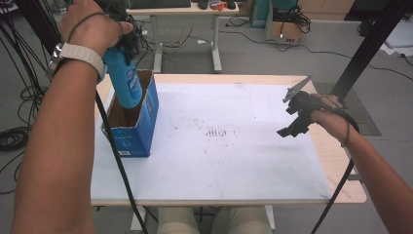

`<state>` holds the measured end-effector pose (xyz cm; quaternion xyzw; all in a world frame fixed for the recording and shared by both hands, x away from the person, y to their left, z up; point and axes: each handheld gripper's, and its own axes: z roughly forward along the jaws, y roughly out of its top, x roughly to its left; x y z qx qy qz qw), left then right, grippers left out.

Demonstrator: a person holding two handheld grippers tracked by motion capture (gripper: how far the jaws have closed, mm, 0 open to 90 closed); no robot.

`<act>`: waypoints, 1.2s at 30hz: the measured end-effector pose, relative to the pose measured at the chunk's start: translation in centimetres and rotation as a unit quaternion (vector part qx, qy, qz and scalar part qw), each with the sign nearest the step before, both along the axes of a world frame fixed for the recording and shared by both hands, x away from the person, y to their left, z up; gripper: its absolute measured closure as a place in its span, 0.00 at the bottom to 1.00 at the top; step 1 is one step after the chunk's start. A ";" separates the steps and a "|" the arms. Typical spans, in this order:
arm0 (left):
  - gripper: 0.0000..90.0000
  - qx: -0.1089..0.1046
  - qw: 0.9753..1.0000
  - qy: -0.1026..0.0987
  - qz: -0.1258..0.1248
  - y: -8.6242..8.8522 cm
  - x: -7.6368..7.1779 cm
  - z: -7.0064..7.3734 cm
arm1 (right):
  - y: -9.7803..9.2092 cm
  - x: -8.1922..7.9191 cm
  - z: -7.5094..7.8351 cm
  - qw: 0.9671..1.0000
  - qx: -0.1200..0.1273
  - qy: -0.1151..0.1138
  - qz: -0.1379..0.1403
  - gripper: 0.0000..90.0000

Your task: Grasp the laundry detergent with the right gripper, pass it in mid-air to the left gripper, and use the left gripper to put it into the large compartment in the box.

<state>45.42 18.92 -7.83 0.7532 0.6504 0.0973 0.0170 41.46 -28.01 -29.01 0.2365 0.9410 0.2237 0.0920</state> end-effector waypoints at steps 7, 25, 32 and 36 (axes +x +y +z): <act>0.42 0.002 1.000 -0.004 0.013 0.9 0.3 -1.4 | -0.2 0.2 -0.1 1.000 0.004 -0.007 -0.005 0.04; 0.42 0.004 1.000 0.004 0.013 2.1 0.7 -5.8 | -0.8 0.2 -0.9 0.999 0.019 -0.007 -0.030 0.04; 0.42 0.000 1.000 0.004 0.015 2.3 0.8 -7.7 | -1.0 0.1 -1.1 0.999 0.010 0.004 -0.044 0.04; 0.42 0.000 1.000 0.007 0.012 2.3 0.8 -8.8 | -1.0 0.1 -1.2 0.999 0.008 0.004 -0.045 0.04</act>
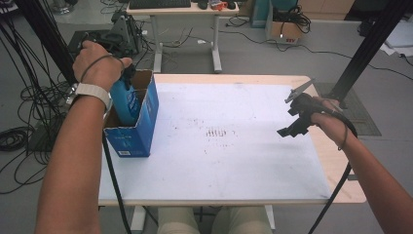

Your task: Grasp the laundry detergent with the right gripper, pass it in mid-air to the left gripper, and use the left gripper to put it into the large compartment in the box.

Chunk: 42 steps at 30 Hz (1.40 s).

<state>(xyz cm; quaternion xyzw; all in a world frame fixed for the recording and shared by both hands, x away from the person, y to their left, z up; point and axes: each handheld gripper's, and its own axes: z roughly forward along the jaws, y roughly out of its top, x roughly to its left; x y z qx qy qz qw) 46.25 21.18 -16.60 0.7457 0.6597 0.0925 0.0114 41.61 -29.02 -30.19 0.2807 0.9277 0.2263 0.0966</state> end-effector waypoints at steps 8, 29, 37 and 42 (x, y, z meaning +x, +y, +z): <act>0.42 -0.002 1.000 0.005 0.000 0.2 0.1 -2.2 | -0.1 0.0 -0.3 1.000 0.002 0.003 -0.003 0.04; 0.42 0.008 1.000 0.004 -0.010 0.0 0.1 -7.9 | 0.0 0.1 -0.9 1.000 0.012 0.010 -0.010 0.04; 0.42 0.011 1.000 0.006 -0.009 0.0 0.1 -9.5 | 0.0 0.1 -1.2 1.000 0.011 0.013 -0.010 0.04; 0.42 0.011 1.000 0.006 -0.012 0.1 0.2 -9.9 | 0.0 0.0 -1.2 0.999 0.019 0.020 -0.020 0.04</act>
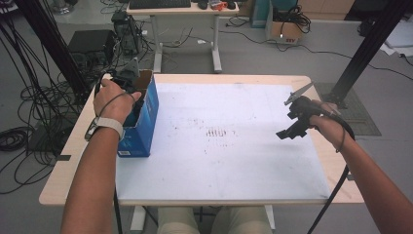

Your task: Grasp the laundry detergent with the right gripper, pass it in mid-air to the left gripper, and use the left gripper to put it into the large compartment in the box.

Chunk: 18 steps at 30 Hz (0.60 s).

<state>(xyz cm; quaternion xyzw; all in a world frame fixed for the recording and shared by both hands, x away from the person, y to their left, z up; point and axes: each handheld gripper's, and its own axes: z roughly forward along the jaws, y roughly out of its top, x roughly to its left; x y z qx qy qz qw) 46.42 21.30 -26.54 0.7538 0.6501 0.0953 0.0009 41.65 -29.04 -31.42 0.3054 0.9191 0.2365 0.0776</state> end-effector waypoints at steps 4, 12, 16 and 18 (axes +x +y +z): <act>0.42 -0.001 1.000 0.002 0.000 0.0 0.1 0.0 | -0.2 0.2 -0.1 1.000 -0.010 -0.004 0.012 0.04; 0.42 0.000 1.000 0.006 0.001 0.0 0.2 0.0 | 0.0 0.0 -0.2 1.000 0.000 0.002 0.001 0.04; 0.42 -0.001 1.000 0.007 0.001 0.1 0.2 0.0 | 0.0 0.1 -0.3 1.000 0.001 0.000 0.008 0.04; 0.42 -0.001 1.000 0.007 0.001 0.1 0.2 0.0 | -0.1 0.2 -0.2 1.000 -0.006 -0.002 0.011 0.04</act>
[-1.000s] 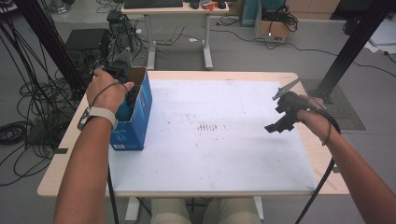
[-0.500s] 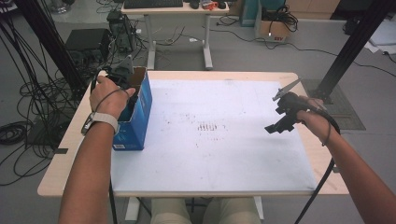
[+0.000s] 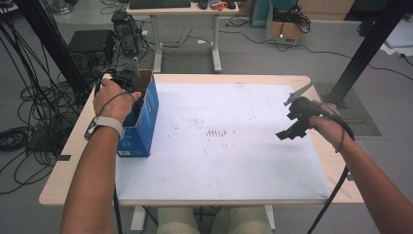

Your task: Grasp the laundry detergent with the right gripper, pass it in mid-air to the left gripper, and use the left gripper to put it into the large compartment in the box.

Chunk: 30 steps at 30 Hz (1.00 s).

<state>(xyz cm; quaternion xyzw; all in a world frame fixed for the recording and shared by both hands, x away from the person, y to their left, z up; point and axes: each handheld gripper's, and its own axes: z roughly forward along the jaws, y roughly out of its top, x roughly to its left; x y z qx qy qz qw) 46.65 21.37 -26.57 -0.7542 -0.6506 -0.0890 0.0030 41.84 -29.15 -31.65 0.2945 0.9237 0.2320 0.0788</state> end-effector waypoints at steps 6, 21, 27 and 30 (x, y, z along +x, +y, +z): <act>0.42 0.001 1.000 0.001 0.000 0.0 0.0 0.0 | 0.2 -0.2 0.0 1.000 0.006 0.004 -0.007 0.04; 0.42 0.000 1.000 0.003 0.002 0.1 0.0 0.0 | 0.2 -0.2 -0.1 1.000 0.005 0.006 -0.009 0.04; 0.42 -0.004 1.000 0.005 0.003 0.2 0.1 0.0 | 0.1 -0.2 -0.1 1.000 0.006 0.006 -0.009 0.04; 0.42 -0.002 1.000 0.005 0.004 0.2 0.1 0.0 | 0.1 -0.2 -0.1 1.000 0.007 0.006 -0.010 0.04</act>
